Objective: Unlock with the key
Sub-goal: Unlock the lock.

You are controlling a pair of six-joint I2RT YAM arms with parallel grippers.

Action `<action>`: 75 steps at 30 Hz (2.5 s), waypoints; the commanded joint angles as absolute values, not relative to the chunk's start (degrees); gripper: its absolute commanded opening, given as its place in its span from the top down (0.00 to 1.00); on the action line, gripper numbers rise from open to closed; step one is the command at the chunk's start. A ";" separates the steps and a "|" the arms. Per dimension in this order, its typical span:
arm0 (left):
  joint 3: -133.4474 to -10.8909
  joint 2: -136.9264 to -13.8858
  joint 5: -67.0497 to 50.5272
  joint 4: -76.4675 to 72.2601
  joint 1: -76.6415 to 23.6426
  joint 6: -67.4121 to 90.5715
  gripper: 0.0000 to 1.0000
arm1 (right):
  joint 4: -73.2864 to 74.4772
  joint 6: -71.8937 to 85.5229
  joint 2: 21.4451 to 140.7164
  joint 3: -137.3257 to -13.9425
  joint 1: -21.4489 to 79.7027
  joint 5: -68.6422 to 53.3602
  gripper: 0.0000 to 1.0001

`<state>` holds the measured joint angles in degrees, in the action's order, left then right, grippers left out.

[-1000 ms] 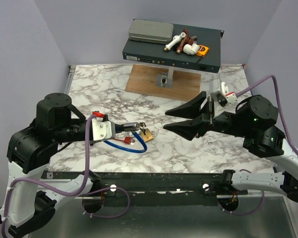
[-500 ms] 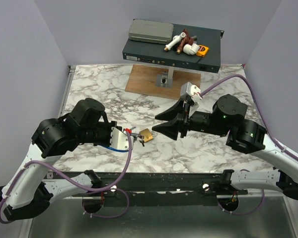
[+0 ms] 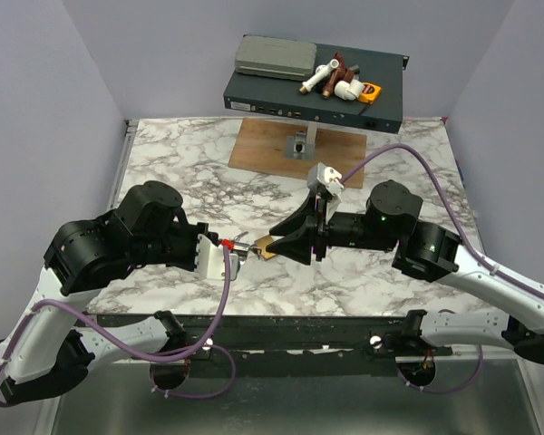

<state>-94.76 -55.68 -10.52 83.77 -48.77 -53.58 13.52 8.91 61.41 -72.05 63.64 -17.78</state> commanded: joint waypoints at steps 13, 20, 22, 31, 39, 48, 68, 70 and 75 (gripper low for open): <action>-96.96 -55.55 -11.68 83.55 -49.07 -52.92 1.00 | 8.54 11.49 62.86 -68.46 63.63 -20.31 0.61; -97.25 -55.63 -12.26 83.63 -49.04 -52.82 1.00 | 7.62 11.32 63.80 -68.39 63.56 -21.01 0.66; -97.37 -55.63 -12.30 83.75 -49.04 -52.82 1.00 | 7.47 11.33 64.11 -68.38 63.57 -20.82 0.66; -97.82 -55.73 -12.79 83.90 -49.04 -52.68 1.00 | 7.18 11.03 64.37 -68.05 63.58 -20.66 0.69; -97.83 -55.55 -12.74 83.79 -49.03 -52.61 1.00 | 5.07 11.50 65.28 -67.72 63.60 -22.36 0.83; -97.94 -55.57 -12.54 83.43 -48.97 -52.30 1.00 | 2.20 12.32 65.88 -66.59 63.58 -24.12 0.99; -94.86 -54.79 -4.84 75.95 -50.25 -51.29 1.00 | -14.50 30.30 66.28 -58.15 63.60 -20.21 0.99; -92.98 -54.12 -2.28 74.01 -50.61 -52.33 1.00 | -16.04 33.32 66.23 -57.75 63.60 -20.07 0.99; -86.66 -51.90 8.10 65.84 -51.76 -56.27 1.00 | -16.28 39.30 65.22 -56.55 63.63 -15.82 0.99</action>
<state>-90.50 -52.95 -0.51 79.00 -50.63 -53.04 -12.08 32.21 65.30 -57.87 63.26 -19.11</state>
